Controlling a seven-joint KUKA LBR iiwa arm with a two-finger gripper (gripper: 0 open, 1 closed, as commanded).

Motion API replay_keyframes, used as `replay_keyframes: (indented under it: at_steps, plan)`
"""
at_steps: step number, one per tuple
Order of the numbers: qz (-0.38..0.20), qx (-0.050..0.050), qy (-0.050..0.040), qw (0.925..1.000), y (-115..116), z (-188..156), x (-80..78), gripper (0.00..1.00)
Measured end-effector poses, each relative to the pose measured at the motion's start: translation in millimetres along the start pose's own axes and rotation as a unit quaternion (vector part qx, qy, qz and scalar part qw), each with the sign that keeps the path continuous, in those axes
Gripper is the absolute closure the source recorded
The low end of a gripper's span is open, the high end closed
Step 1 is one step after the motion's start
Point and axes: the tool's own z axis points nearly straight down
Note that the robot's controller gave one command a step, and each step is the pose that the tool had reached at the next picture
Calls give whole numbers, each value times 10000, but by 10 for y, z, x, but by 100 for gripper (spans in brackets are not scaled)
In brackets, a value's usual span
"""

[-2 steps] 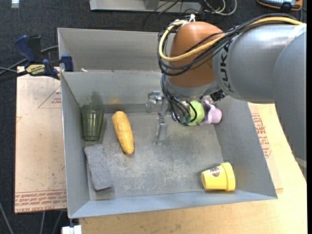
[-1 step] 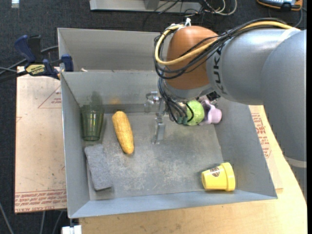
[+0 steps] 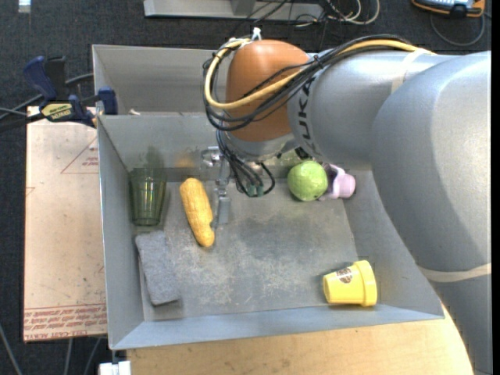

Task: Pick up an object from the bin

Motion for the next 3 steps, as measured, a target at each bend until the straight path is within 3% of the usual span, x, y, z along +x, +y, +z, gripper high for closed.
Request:
replay_keyframes:
  at_steps: [1,2,3]
  plan:
    - [-483,-28,-108,9988,245,255,-109,0]
    - [-569,0,-54,9984,-2,489,1,0]
    - [-316,-4,-40,9995,-13,515,36,0]
